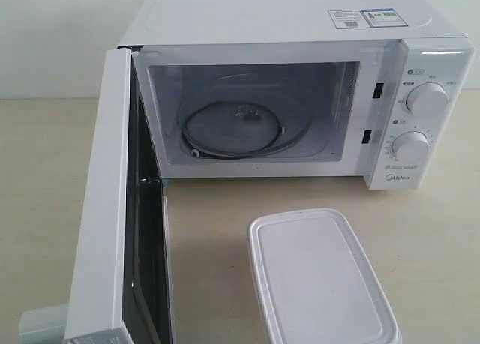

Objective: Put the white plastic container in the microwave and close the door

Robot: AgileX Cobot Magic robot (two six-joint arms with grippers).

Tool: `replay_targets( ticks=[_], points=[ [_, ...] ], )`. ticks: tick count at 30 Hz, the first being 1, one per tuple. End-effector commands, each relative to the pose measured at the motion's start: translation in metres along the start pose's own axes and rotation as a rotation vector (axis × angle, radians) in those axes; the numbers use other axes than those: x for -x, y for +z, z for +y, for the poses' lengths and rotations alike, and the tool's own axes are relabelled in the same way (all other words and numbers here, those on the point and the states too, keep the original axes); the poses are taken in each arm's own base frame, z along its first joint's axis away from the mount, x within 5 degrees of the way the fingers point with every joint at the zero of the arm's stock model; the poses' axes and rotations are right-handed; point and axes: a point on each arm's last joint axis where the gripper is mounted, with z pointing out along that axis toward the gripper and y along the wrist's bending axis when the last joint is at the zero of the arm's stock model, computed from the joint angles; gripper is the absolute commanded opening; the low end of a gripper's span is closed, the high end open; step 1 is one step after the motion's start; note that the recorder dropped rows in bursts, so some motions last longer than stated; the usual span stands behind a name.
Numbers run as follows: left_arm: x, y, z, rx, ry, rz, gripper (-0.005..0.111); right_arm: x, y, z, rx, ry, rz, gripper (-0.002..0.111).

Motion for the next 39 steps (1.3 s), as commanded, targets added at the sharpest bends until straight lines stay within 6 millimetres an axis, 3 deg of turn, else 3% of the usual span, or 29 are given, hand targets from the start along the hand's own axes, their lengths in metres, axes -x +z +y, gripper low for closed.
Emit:
replay_targets(
  ticks=[1, 15, 21, 26, 28, 29, 30, 31, 32, 33, 36, 39],
  points=[
    [-0.001, 0.000, 0.000, 0.005, -0.009, 0.002, 0.004, 0.004, -0.001, 0.000, 0.003, -0.014, -0.051, 0.000],
    [-0.001, 0.000, 0.000, 0.005, -0.009, 0.002, 0.004, 0.043, -0.011, 0.006, 0.072, 0.001, -0.494, 0.000],
    [-0.001, 0.000, 0.000, 0.005, -0.009, 0.002, 0.004, 0.076, -0.043, 0.011, 0.204, 0.100, -0.988, 0.000],
    [-0.001, 0.000, 0.000, 0.005, -0.009, 0.002, 0.004, 0.111, -0.068, 0.016, 0.250, 0.143, -1.096, 0.000],
    [-0.001, 0.000, 0.000, 0.005, -0.009, 0.002, 0.004, 0.133, -0.075, 0.020, 0.228, 0.146, -1.001, 0.000],
    [-0.001, 0.000, 0.000, 0.005, -0.009, 0.002, 0.004, 0.154, -0.076, 0.023, 0.176, 0.120, -0.821, 0.000],
    [-0.001, 0.000, 0.000, 0.005, -0.009, 0.002, 0.004, 0.162, -0.073, 0.024, 0.145, 0.093, -0.737, 0.000],
    [-0.001, 0.000, 0.000, 0.005, -0.009, 0.002, 0.004, 0.177, -0.064, 0.026, 0.080, 0.026, -0.528, 0.000],
    [-0.001, 0.000, 0.000, 0.005, -0.009, 0.002, 0.004, 0.182, -0.060, 0.026, 0.057, 0.001, -0.430, 0.000],
    [-0.001, 0.000, 0.000, 0.005, -0.009, 0.002, 0.004, 0.188, -0.045, 0.027, 0.018, -0.056, -0.225, 0.000],
    [-0.001, 0.000, 0.000, 0.005, -0.009, 0.002, 0.004, 0.183, -0.008, 0.029, 0.005, -0.056, 0.154, 0.000],
    [-0.001, 0.000, 0.000, 0.005, -0.009, 0.002, 0.004, 0.162, 0.035, 0.040, 0.127, -0.075, 0.481, 0.000]
  ],
)
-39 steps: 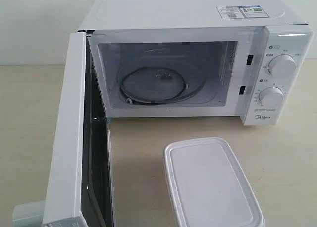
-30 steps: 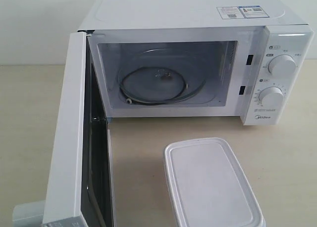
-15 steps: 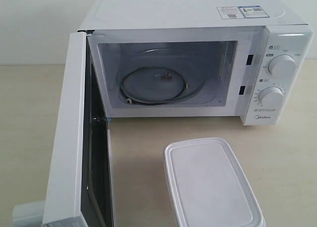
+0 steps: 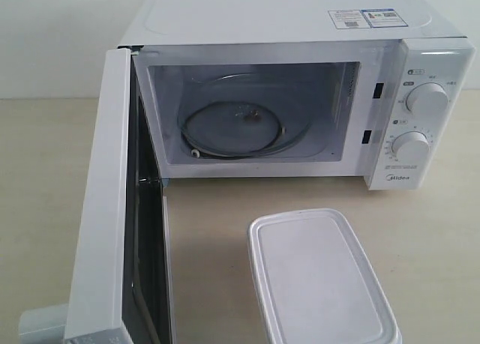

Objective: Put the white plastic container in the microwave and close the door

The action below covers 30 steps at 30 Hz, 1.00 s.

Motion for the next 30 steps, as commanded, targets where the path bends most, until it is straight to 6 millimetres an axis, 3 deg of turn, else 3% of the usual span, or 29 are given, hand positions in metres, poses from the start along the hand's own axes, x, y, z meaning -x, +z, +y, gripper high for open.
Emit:
replay_targets(
  ticks=[1, 6, 8, 13, 16, 20, 23, 25, 28, 30],
  points=[
    [-0.001, 0.000, 0.000, 0.005, -0.009, 0.002, 0.004, -0.018, 0.049, 0.015, 0.175, -0.003, 0.395, 0.000],
    [-0.001, 0.000, 0.000, 0.005, -0.009, 0.002, 0.004, -0.038, 0.101, 0.033, 0.444, 0.033, 0.694, 0.000],
    [-0.001, 0.000, 0.000, 0.005, -0.009, 0.002, 0.004, -0.046, 0.119, 0.047, 0.690, 0.008, 0.758, 0.000],
    [-0.001, 0.000, 0.000, 0.005, -0.009, 0.002, 0.004, -0.052, 0.162, 0.049, 0.822, 0.027, 0.894, 0.000],
    [-0.001, 0.000, 0.000, 0.005, -0.009, 0.002, 0.004, -0.054, 0.194, 0.029, 0.816, 0.171, 0.875, 0.000],
    [-0.001, 0.000, 0.000, 0.005, -0.009, 0.002, 0.004, -0.062, 0.211, -0.003, 0.768, 0.283, 0.858, 0.001],
    [-0.001, 0.000, 0.000, 0.005, -0.009, 0.002, 0.004, -0.072, 0.221, -0.017, 0.742, 0.352, 0.880, 0.009],
    [-0.001, 0.000, 0.000, 0.005, -0.009, 0.002, 0.004, -0.079, 0.226, -0.019, 0.740, 0.362, 0.913, 0.023],
    [-0.001, 0.000, 0.000, 0.005, -0.009, 0.002, 0.004, -0.086, 0.231, -0.020, 0.742, 0.378, 0.938, 0.054],
    [-0.001, 0.000, 0.000, 0.005, -0.009, 0.002, 0.004, -0.090, 0.233, -0.019, 0.736, 0.382, 0.970, 0.065]
  ],
)
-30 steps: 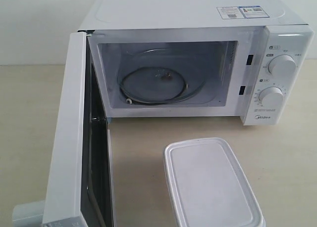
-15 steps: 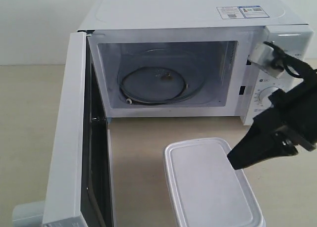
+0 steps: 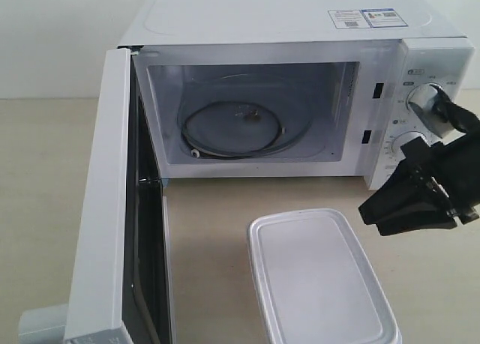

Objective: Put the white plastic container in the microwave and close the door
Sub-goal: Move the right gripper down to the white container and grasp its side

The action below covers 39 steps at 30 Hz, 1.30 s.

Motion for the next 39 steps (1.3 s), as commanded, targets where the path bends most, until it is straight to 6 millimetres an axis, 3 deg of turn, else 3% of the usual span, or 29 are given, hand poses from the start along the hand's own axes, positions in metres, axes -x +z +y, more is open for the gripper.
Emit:
replay_targets(
  ticks=[1, 5, 11, 19, 34, 36, 39],
  points=[
    [-0.001, 0.000, 0.000, 0.005, -0.009, 0.002, 0.004, 0.001, 0.006, -0.007, -0.011, 0.021, 0.026, 0.064],
    [-0.001, 0.000, 0.000, 0.005, -0.009, 0.002, 0.004, 0.003, 0.020, -0.010, -0.019, 0.021, 0.058, 0.057],
    [-0.001, 0.000, 0.000, 0.005, -0.009, 0.002, 0.004, 0.003, 0.043, -0.022, -0.064, 0.022, 0.121, 0.057],
    [-0.001, 0.000, 0.000, 0.005, -0.009, 0.002, 0.004, 0.002, 0.055, -0.038, -0.062, 0.074, 0.152, 0.057],
    [-0.001, 0.000, 0.000, 0.005, -0.009, 0.002, 0.004, 0.000, 0.074, -0.029, -0.126, 0.019, 0.204, 0.056],
    [-0.001, 0.000, 0.000, 0.005, -0.009, 0.002, 0.004, 0.000, 0.074, -0.030, -0.128, 0.020, 0.205, 0.052],
    [-0.001, 0.000, 0.000, 0.005, -0.009, 0.002, 0.004, 0.000, 0.074, -0.030, -0.129, 0.019, 0.207, 0.030]
  ],
)
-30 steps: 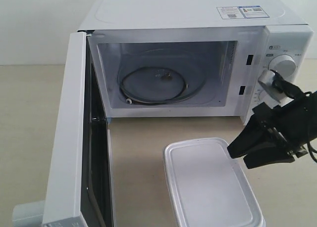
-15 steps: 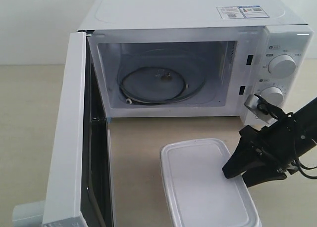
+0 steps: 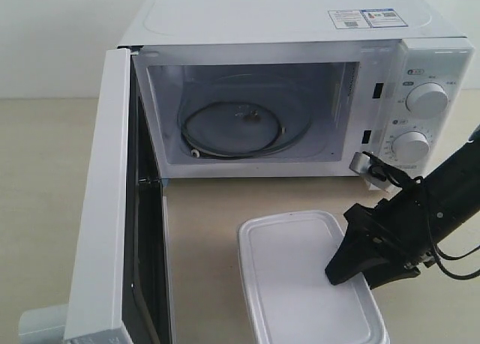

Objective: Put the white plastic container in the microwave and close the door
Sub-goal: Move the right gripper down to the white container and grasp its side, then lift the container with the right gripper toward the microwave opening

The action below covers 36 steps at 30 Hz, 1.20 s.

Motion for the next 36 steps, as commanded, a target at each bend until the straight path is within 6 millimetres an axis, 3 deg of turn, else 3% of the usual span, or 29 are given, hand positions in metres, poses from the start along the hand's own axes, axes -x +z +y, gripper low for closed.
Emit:
replay_targets(
  ticks=[1, 3, 4, 13, 25, 30, 36],
  points=[
    [-0.001, 0.000, 0.000, 0.005, -0.009, 0.002, 0.004, 0.001, -0.001, -0.002, -0.029, -0.018, -0.005, 0.020],
    [-0.001, 0.000, 0.000, 0.005, -0.009, 0.002, 0.004, 0.001, -0.001, -0.001, -0.026, -0.018, -0.008, 0.003],
    [-0.001, 0.000, 0.000, 0.005, -0.009, 0.002, 0.004, 0.002, -0.001, -0.001, -0.025, -0.017, -0.010, 0.000],
    [-0.001, 0.000, 0.000, 0.005, -0.009, 0.002, 0.004, -0.004, -0.009, 0.010, 0.000, -0.001, -0.005, 0.000],
    [-0.001, 0.000, 0.000, 0.005, -0.009, 0.002, 0.004, -0.031, -0.046, 0.048, -0.116, -0.043, -0.293, 0.000],
    [-0.001, 0.000, 0.000, 0.005, -0.009, 0.002, 0.004, -0.051, -0.045, 0.053, -0.183, -0.032, -0.427, 0.000],
    [-0.001, 0.000, 0.000, 0.005, -0.009, 0.002, 0.004, -0.079, -0.032, 0.066, -0.239, -0.107, -0.469, 0.000]
  ],
)
